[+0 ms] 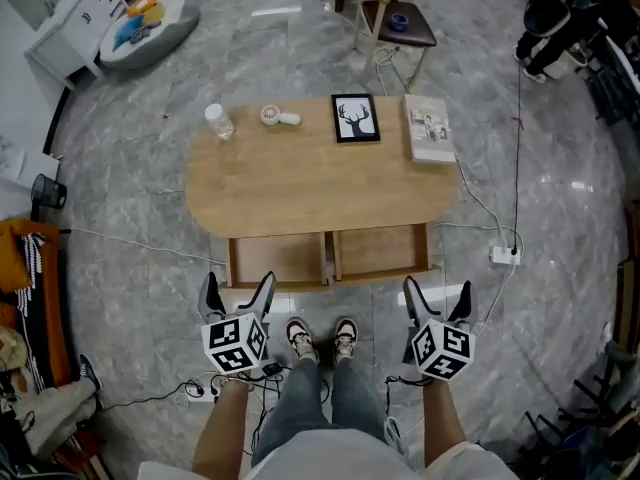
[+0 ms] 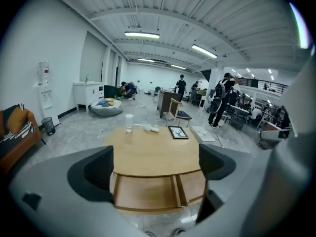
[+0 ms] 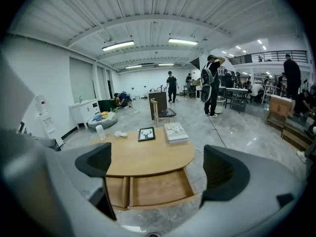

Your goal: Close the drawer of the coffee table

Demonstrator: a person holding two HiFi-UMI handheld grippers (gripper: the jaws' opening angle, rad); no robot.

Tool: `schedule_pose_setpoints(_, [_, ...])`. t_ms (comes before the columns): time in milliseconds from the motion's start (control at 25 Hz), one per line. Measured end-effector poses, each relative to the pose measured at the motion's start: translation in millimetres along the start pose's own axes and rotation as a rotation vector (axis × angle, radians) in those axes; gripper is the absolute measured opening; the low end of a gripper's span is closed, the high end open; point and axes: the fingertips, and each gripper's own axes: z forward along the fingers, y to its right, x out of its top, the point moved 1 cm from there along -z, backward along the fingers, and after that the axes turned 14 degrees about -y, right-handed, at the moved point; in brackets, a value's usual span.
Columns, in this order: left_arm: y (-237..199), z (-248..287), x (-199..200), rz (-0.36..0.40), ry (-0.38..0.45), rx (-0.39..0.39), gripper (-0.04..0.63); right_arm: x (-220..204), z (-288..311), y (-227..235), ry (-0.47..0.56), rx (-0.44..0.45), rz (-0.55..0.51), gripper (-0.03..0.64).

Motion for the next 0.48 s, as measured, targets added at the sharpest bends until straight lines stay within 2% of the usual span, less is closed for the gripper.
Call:
schedule_pose_setpoints(200, [-9.2, 44.8, -57.2, -0.022, -0.053, 0.028, 0.534, -54.0, 50.6, -3.2, -0.063, 0.023, -0.059, 0.588])
schedule_pose_setpoints(360, [-13.6, 85.4, -98.9, -0.017, -0.088, 0.033, 0.534, -102.0, 92.9, -2.9, -0.105, 0.044, -0.046, 0.588])
schedule_pose_setpoints(480, [-19.2, 105.7, -127.4, -0.008, -0.088, 0.065, 0.535, -137.2, 119.0, 0.1, -0.129, 0.045, -0.055, 0.588])
